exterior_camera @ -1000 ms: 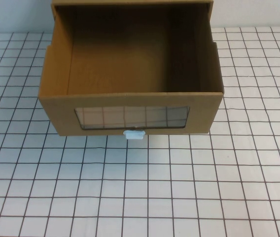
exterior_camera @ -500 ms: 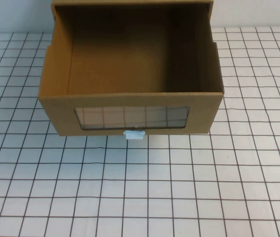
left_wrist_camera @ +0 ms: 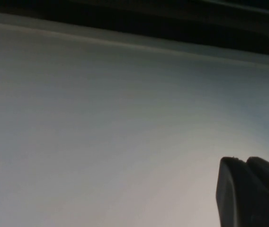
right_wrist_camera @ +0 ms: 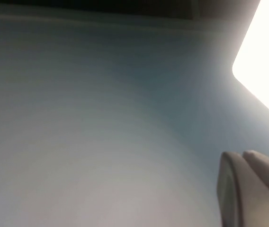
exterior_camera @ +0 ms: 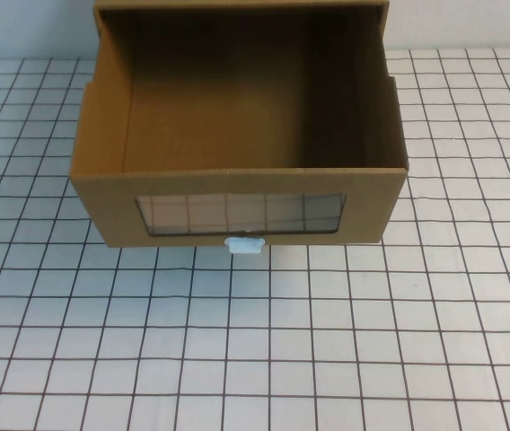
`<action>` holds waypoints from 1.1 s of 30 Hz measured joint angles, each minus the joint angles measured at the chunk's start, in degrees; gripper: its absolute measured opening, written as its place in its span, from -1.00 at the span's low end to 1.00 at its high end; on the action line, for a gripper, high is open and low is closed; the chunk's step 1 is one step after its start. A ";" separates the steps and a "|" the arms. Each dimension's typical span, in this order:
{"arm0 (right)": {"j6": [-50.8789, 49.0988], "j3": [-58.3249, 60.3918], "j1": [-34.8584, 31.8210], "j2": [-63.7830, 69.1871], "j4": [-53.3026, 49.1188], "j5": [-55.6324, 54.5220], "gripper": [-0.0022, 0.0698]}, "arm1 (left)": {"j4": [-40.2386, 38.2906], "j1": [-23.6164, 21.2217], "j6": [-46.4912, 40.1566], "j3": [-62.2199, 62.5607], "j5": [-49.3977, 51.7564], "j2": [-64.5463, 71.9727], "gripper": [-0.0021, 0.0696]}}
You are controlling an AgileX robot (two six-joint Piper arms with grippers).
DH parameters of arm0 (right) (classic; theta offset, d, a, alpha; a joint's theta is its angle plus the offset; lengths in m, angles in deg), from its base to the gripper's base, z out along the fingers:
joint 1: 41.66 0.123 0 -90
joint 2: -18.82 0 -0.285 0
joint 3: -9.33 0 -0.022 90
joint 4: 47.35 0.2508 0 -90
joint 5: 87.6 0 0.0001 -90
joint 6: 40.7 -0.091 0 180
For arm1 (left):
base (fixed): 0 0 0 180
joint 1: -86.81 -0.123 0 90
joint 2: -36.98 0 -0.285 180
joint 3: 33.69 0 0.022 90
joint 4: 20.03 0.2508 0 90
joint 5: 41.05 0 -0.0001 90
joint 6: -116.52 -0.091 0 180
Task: Close the shoe box
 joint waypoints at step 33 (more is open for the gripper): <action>-8.77 -36.16 6.41 35.26 12.23 70.70 -0.98 | -5.07 0.00 3.95 45.01 67.64 51.60 -0.96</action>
